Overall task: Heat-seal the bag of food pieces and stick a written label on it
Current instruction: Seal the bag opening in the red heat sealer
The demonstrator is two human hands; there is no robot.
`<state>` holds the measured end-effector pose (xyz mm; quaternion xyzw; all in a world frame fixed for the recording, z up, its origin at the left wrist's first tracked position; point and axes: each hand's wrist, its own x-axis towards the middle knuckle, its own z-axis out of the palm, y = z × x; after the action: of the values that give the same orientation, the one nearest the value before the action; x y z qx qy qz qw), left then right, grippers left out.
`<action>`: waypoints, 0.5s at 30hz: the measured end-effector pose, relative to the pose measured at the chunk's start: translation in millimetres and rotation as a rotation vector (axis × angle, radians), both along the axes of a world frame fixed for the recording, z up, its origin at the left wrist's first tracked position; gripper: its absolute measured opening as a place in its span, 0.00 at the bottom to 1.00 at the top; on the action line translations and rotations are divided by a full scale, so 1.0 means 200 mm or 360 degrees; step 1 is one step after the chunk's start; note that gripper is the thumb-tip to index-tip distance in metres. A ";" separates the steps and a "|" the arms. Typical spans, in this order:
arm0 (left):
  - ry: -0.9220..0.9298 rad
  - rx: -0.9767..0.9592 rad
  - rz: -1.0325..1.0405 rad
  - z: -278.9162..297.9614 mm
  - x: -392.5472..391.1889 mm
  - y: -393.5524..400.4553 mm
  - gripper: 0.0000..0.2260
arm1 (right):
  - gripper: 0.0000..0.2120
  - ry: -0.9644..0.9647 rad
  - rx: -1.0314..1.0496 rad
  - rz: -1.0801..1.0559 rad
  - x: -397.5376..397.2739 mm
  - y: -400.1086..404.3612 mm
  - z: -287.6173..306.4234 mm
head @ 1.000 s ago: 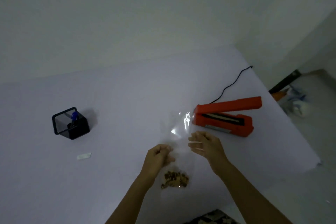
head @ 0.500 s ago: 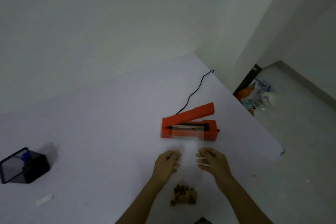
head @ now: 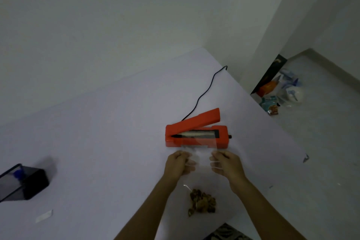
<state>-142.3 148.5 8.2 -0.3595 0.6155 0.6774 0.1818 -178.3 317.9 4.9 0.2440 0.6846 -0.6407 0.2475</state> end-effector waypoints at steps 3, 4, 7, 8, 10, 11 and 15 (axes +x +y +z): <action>0.0042 0.0011 0.0050 0.01 -0.01 0.01 0.11 | 0.06 -0.0019 -0.0016 0.0036 -0.01 0.00 0.00; 0.0068 -0.0003 0.0058 0.01 -0.01 0.01 0.11 | 0.06 -0.0027 -0.0019 0.0048 -0.02 0.00 0.00; 0.0143 -0.0066 0.0026 0.00 -0.01 -0.01 0.12 | 0.06 -0.0039 -0.0020 0.0087 -0.02 -0.01 0.00; 0.0153 -0.0081 0.0013 0.00 -0.01 -0.01 0.12 | 0.06 -0.0040 -0.0018 0.0099 -0.03 -0.02 0.00; 0.0152 -0.0084 0.0011 -0.01 -0.01 -0.02 0.12 | 0.06 -0.0039 -0.0014 0.0109 -0.03 -0.03 -0.01; 0.0149 -0.0079 0.0013 -0.01 -0.01 -0.02 0.11 | 0.06 -0.0039 -0.0011 0.0111 -0.03 -0.03 -0.01; 0.0128 -0.0083 -0.0007 -0.01 -0.02 -0.03 0.12 | 0.06 -0.0051 0.0002 0.0130 -0.04 -0.03 -0.02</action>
<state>-145.3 143.5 5.2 -0.3352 0.6406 0.6746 0.1491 -185.7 312.6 0.9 0.2263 0.6903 -0.6257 0.2843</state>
